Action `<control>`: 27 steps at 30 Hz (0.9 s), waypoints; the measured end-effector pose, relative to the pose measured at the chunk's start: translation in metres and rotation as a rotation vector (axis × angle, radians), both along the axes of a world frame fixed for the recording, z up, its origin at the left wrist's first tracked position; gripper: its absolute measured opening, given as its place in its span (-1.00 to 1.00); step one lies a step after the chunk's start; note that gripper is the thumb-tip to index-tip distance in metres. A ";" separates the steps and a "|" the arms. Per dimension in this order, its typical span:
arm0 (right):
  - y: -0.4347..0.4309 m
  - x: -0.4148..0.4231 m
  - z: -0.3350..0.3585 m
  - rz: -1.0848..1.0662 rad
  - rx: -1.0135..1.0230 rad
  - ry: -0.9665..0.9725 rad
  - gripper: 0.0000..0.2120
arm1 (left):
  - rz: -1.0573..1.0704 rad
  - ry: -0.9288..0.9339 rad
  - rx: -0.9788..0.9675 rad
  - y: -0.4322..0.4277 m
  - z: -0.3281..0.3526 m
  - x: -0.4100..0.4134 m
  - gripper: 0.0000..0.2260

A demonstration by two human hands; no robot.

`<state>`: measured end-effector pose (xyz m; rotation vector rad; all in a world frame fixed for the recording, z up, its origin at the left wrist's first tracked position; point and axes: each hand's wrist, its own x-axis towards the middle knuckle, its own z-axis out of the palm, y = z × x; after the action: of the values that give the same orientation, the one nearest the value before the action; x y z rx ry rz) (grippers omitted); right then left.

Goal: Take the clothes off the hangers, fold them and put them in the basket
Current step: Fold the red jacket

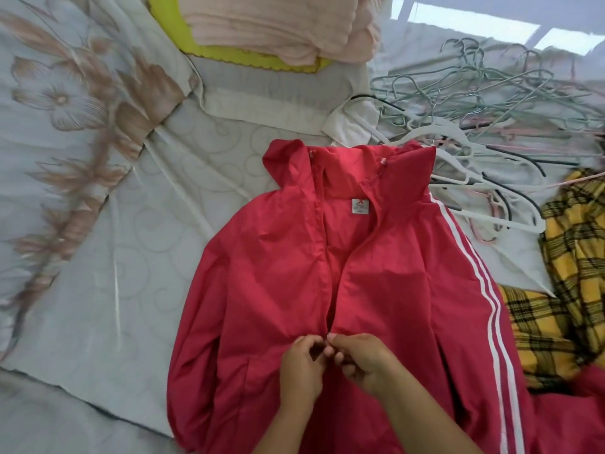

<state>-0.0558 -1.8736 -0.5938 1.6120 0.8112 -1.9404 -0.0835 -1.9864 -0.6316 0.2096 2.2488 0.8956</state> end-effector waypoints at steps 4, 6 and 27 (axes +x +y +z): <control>0.012 -0.012 0.002 -0.233 0.022 0.024 -0.80 | -0.078 -0.100 -0.004 -0.004 0.001 0.011 -0.92; 0.034 -0.029 0.007 -0.362 0.047 0.070 -0.79 | -0.109 -0.155 0.018 -0.011 -0.002 0.019 -0.87; 0.095 -0.087 0.016 -0.210 0.178 0.215 -0.79 | -0.171 0.054 0.011 0.064 0.011 -0.044 -0.88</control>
<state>-0.1432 -1.7783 -0.5775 1.6659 0.9551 -2.2766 -0.1280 -1.9221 -0.6210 0.4289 2.2369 0.8206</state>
